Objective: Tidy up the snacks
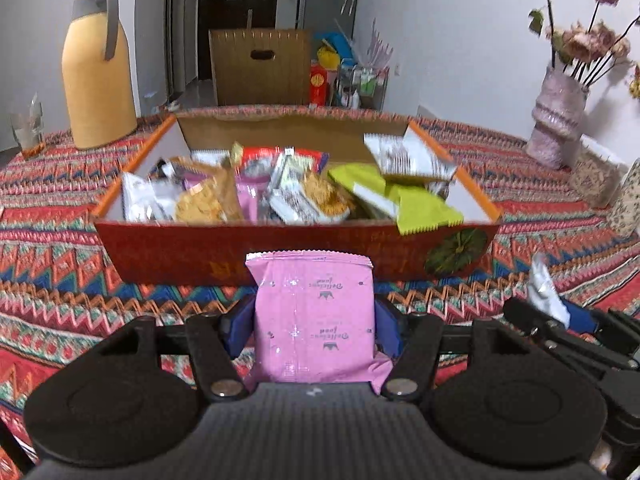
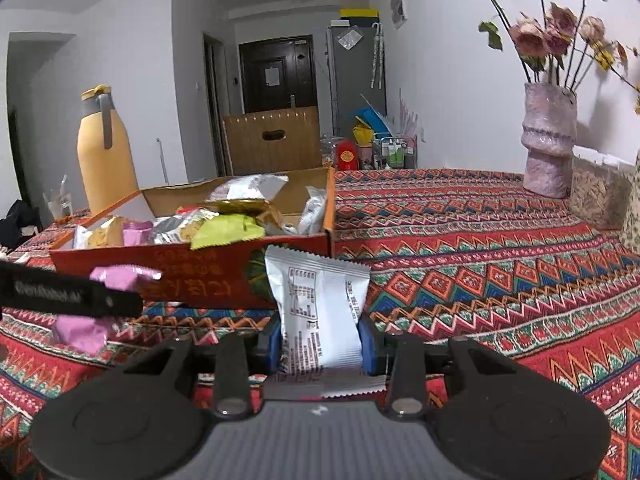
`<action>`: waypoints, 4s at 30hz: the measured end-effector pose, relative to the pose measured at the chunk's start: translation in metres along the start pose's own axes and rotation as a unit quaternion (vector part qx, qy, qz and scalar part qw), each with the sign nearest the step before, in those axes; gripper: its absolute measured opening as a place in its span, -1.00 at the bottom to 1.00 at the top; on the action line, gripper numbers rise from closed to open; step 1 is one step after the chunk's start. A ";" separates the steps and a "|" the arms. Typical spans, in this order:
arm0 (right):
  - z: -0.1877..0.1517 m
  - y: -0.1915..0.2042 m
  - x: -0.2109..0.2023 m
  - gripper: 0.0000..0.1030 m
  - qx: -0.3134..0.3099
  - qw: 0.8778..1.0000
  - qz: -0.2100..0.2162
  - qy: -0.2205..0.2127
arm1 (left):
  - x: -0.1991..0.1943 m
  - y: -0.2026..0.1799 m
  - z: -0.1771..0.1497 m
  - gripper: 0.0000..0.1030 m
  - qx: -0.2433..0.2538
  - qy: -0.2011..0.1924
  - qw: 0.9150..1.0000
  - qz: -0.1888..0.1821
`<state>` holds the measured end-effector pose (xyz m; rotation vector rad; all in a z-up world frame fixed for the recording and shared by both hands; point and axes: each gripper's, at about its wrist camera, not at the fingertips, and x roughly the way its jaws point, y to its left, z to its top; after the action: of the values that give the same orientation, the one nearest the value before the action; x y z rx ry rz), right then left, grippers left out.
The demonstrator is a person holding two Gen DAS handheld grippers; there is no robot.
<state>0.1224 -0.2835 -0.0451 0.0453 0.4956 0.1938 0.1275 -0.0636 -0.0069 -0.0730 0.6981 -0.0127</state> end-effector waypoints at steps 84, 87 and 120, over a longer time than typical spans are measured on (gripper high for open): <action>0.116 0.071 0.090 1.00 0.006 0.997 -0.004 -0.076 | 0.029 0.084 0.100 1.00 -0.072 -0.132 0.987 0.048; 0.117 0.071 0.083 1.00 0.007 0.997 -0.003 -0.079 | 0.015 0.083 0.100 1.00 -0.068 -0.149 0.985 0.049; 0.044 0.074 -0.074 1.00 -0.013 0.996 0.009 -0.086 | -0.119 0.079 -0.005 1.00 -0.026 -0.158 0.986 0.037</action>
<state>0.0665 -0.2250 0.0347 0.0402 0.3219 0.2117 0.0324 0.0191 0.0597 -0.0965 0.3844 0.0864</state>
